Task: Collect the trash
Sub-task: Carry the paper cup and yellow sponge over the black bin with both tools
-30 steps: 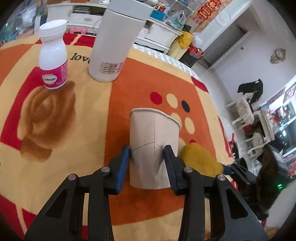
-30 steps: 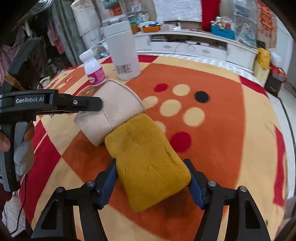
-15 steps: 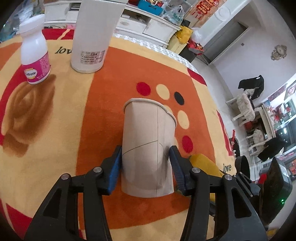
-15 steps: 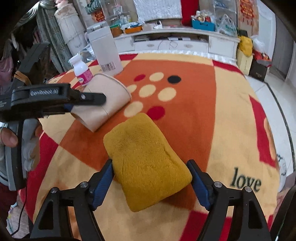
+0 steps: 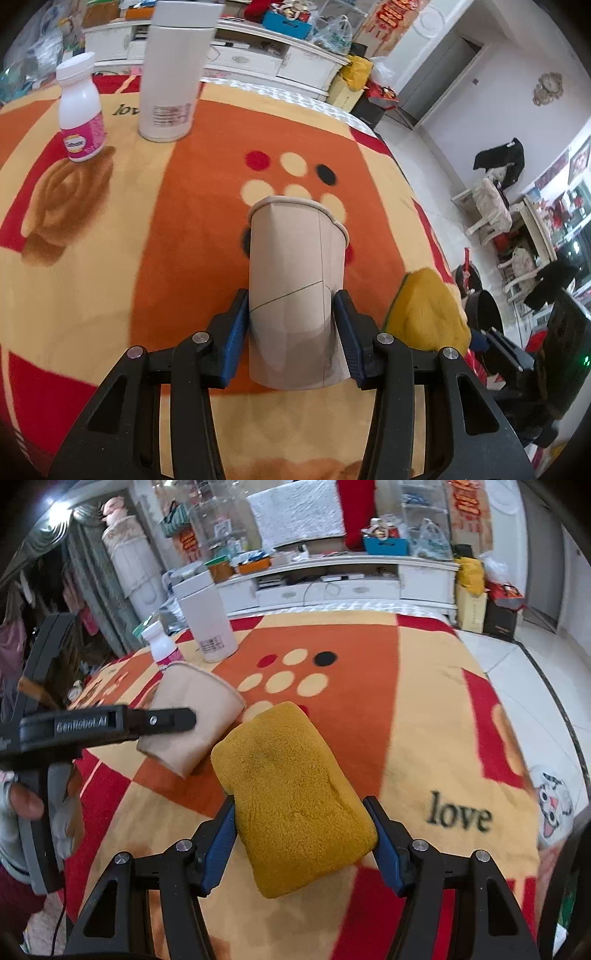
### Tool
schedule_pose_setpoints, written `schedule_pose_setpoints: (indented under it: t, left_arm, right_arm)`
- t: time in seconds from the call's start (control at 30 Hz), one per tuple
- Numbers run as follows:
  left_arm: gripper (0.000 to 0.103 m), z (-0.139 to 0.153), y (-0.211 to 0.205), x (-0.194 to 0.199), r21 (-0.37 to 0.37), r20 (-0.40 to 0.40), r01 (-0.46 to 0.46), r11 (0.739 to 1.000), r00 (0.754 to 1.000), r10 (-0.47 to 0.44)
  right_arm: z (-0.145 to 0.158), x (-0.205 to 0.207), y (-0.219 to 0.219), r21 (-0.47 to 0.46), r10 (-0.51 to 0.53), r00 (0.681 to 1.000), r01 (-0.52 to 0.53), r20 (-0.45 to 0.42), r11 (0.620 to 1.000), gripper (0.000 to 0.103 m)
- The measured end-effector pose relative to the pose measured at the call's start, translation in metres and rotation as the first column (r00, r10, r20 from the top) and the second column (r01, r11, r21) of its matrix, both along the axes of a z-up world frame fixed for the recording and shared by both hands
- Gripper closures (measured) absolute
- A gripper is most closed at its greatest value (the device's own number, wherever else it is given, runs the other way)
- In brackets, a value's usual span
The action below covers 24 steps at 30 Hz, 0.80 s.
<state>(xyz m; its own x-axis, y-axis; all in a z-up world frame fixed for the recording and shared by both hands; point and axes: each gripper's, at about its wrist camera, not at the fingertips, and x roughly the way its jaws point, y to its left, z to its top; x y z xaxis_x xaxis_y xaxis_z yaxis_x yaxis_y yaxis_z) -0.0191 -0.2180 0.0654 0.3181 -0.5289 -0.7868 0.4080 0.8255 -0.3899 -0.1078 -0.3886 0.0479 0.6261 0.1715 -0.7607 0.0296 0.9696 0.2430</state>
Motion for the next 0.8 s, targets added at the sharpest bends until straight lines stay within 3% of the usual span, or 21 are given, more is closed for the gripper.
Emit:
schedule_pose_setpoints:
  t: [0.43,0.8]
  left_arm:
    - [0.059,0.010,-0.056,-0.044,-0.013,0.030,0.097,0.995,0.995,-0.097]
    - [0.059,0.012,-0.102,-0.063,-0.018,0.037,0.171,0.985,0.985,-0.170]
  right_arm:
    - [0.008,-0.039,-0.032,0.001,-0.105,0.994,0.105,0.020,0.994,0.038]
    - [0.012,-0.082,-0.086,-0.007,-0.229,0.973,0.229,0.017,0.973,0.038]
